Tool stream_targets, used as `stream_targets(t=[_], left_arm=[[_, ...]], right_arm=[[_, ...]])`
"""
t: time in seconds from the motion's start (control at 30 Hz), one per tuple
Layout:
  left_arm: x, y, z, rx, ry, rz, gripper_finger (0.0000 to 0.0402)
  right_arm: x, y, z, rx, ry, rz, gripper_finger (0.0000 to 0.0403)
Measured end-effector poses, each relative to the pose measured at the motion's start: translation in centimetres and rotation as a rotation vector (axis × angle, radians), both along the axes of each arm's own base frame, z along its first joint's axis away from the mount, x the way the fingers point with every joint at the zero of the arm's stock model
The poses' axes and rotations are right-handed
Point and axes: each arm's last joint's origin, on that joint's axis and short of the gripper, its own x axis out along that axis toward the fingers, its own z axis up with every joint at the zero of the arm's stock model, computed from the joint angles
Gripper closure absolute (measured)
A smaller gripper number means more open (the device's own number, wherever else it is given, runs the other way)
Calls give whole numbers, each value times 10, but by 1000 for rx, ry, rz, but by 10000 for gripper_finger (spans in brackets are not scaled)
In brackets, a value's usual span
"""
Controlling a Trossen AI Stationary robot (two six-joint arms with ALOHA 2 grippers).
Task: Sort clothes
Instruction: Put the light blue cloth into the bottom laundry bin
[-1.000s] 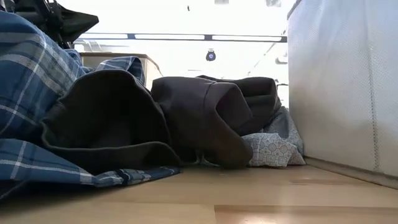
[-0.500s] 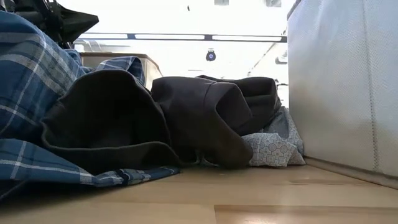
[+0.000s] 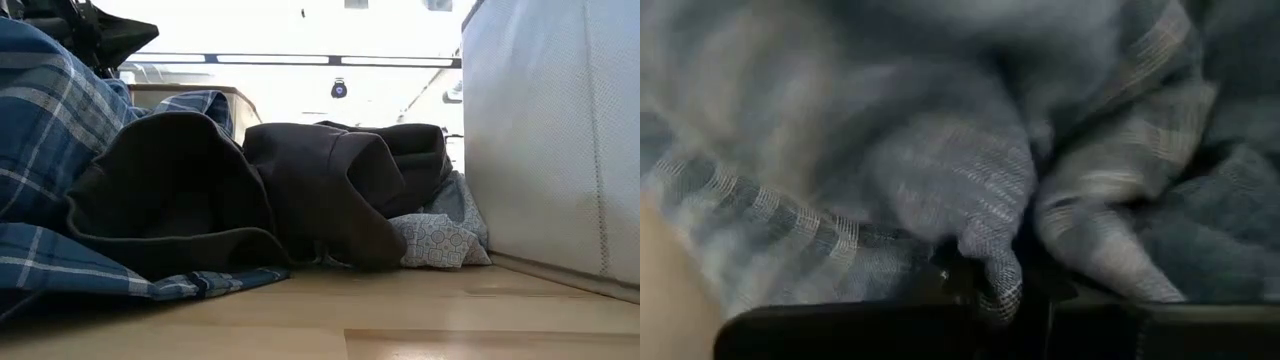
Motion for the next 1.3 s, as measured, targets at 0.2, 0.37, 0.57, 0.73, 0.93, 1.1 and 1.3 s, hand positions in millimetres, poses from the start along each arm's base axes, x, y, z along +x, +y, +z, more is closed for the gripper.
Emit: stream_targets(t=[0.2, 0.37, 0.57, 0.73, 0.93, 1.1, 1.3], left_arm=[[-2, 1, 4, -18, -52, 27, 401], [-4, 1, 7, -4, -77, 35, 401], [-5, 1, 9, 0, -94, 30, 401], [-4, 1, 8, 3, -90, 30, 401], [-4, 1, 8, 3, -86, 30, 401], [-4, 1, 8, 4, -84, 30, 401], [-4, 1, 8, 3, -84, 29, 401]], right_arm=[[7, -4, -57, 140, 322, -39, 385], [17, -10, -55, 242, 490, -26, 346], [31, -9, -14, 230, 453, -7, 271], [28, -12, 35, 163, 582, -31, 246], [25, -15, 103, 104, 454, -135, 257], [39, -11, 118, -5, 92, -99, 263], [72, -6, 50, 33, 28, 29, 263]])
